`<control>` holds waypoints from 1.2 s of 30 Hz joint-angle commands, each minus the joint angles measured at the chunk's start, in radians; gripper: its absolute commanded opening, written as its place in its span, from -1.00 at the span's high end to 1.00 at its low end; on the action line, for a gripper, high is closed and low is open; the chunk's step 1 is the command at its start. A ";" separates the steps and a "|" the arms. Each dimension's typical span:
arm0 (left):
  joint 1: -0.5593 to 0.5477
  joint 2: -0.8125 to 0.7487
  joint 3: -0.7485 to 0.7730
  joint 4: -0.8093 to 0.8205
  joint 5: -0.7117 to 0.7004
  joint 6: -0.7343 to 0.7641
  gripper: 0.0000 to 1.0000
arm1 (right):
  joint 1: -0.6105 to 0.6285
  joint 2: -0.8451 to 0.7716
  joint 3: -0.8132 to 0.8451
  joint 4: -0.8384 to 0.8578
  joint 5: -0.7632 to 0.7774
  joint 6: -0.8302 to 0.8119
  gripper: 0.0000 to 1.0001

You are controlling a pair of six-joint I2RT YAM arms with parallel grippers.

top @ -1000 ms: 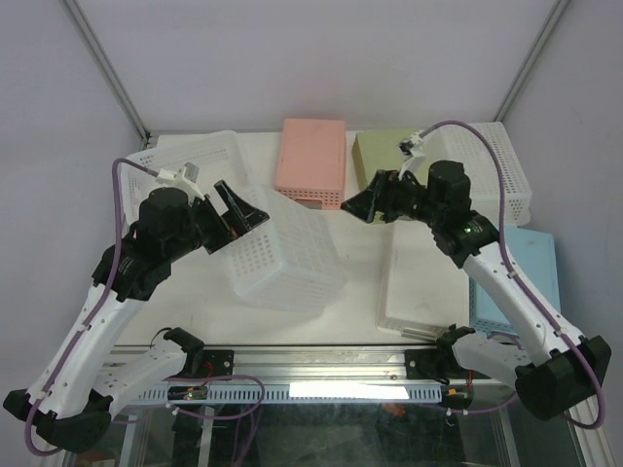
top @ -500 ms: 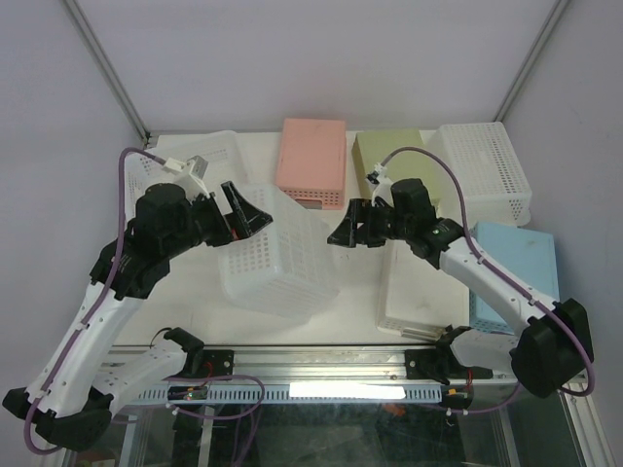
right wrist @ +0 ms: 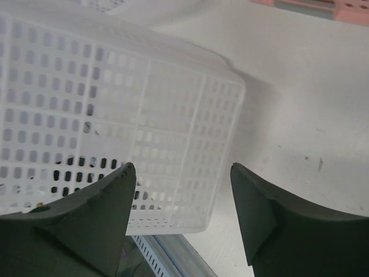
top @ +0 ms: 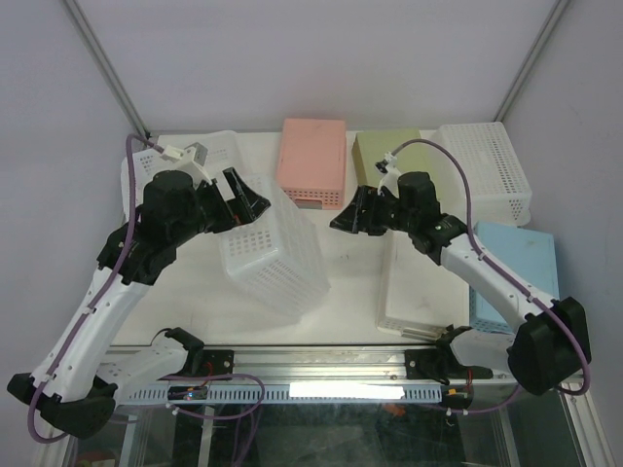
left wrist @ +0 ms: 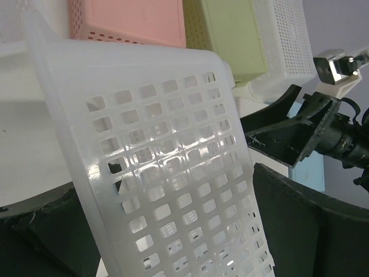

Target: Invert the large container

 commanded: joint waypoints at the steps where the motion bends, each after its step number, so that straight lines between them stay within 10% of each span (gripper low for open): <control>1: 0.005 -0.034 0.014 -0.061 -0.102 0.077 -0.98 | 0.050 -0.029 0.034 0.215 -0.120 0.029 -0.39; 11: 0.006 -0.043 -0.019 -0.051 -0.095 0.032 -0.98 | 0.140 -0.088 -0.003 0.480 -0.286 0.098 -0.50; 18: 0.005 -0.038 -0.026 -0.025 -0.089 0.025 -0.98 | 0.268 -0.146 0.083 0.357 -0.241 0.014 -0.58; 25: 0.005 -0.033 -0.029 -0.010 -0.072 0.011 -0.98 | 0.441 -0.095 0.213 0.168 0.140 -0.117 -0.63; 36: 0.005 -0.025 -0.083 0.159 0.120 -0.086 -0.98 | 0.521 0.048 0.373 0.039 0.334 -0.012 -0.67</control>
